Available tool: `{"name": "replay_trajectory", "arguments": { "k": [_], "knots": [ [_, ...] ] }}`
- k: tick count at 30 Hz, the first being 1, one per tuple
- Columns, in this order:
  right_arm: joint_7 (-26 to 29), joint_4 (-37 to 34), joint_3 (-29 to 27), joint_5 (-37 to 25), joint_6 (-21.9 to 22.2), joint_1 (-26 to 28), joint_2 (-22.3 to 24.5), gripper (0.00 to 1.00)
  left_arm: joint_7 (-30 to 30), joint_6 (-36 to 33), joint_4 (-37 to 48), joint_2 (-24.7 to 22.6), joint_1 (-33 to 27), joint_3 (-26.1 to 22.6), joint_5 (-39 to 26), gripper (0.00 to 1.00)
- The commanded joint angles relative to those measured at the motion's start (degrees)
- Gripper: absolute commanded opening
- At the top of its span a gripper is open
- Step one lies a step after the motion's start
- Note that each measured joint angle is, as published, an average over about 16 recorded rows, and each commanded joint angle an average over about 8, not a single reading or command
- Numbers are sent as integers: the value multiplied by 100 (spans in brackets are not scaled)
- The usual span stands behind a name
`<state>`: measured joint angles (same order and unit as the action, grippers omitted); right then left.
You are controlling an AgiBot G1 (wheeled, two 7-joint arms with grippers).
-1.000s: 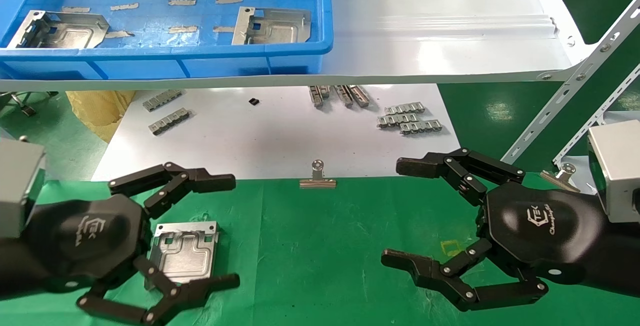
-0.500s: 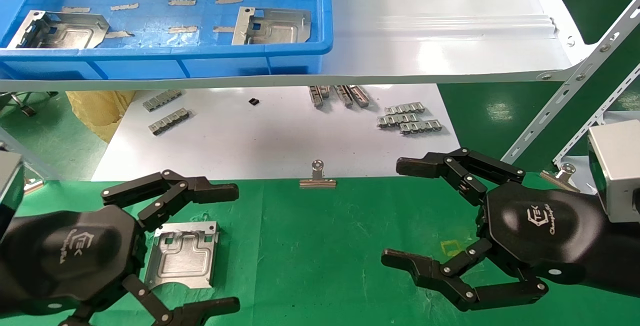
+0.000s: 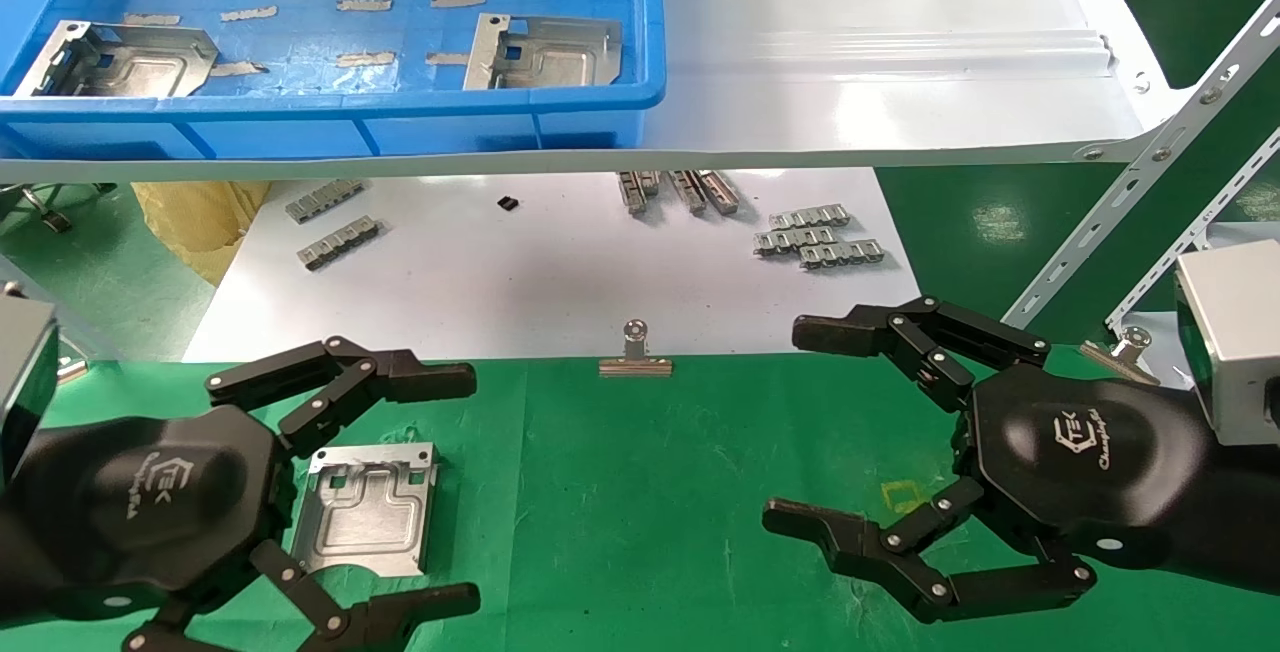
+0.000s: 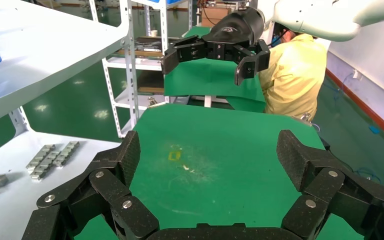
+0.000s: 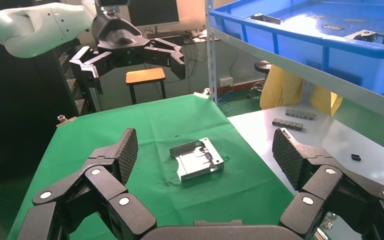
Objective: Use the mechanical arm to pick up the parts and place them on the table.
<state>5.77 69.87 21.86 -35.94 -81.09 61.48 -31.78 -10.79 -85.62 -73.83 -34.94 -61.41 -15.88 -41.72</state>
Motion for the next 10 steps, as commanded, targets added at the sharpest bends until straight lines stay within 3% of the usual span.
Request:
{"name": "replay_trajectory", "arguments": {
  "k": [1,10],
  "knots": [
    [0,0,0,0,0,0,0,100,4,-1,10,-2,-5,-5,-4,100],
    [0,0,0,0,0,0,0,100,11,-4,28,-5,-16,-13,-12,100]
  ]
}}
